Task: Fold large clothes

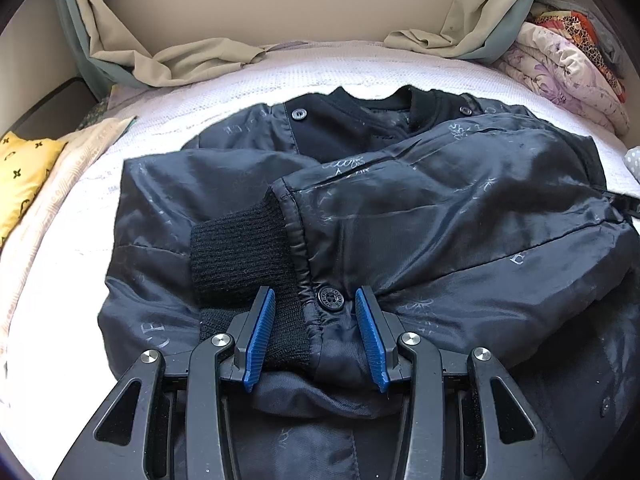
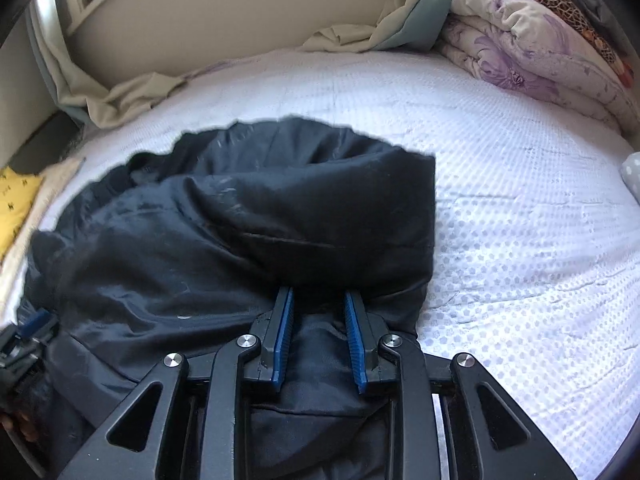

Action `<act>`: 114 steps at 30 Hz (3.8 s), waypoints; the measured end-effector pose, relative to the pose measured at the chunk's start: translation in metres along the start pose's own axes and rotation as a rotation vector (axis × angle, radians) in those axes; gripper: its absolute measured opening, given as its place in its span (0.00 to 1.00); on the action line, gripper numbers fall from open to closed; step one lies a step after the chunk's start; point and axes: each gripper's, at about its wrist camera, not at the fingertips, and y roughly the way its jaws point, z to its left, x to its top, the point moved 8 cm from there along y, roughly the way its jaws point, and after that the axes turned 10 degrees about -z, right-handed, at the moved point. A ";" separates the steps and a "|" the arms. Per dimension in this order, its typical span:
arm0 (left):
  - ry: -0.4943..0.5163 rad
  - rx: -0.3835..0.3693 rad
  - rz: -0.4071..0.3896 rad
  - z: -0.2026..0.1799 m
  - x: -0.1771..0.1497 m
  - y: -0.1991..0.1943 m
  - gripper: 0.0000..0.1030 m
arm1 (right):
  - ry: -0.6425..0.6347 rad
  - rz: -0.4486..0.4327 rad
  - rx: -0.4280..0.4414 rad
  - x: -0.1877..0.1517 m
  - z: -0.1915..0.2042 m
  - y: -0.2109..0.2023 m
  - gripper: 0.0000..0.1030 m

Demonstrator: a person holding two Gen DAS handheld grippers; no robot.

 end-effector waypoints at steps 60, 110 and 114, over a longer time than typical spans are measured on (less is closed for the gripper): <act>-0.253 -0.122 0.040 0.095 0.005 -0.111 0.83 | 0.147 0.128 0.251 -0.018 0.026 -0.124 0.62; -0.764 -0.549 0.400 0.090 -0.205 -0.226 0.24 | 0.421 0.475 0.635 -0.213 0.007 -0.230 0.12; -0.764 -0.575 0.336 0.095 -0.190 -0.247 0.22 | 0.472 0.429 0.703 -0.205 0.007 -0.243 0.11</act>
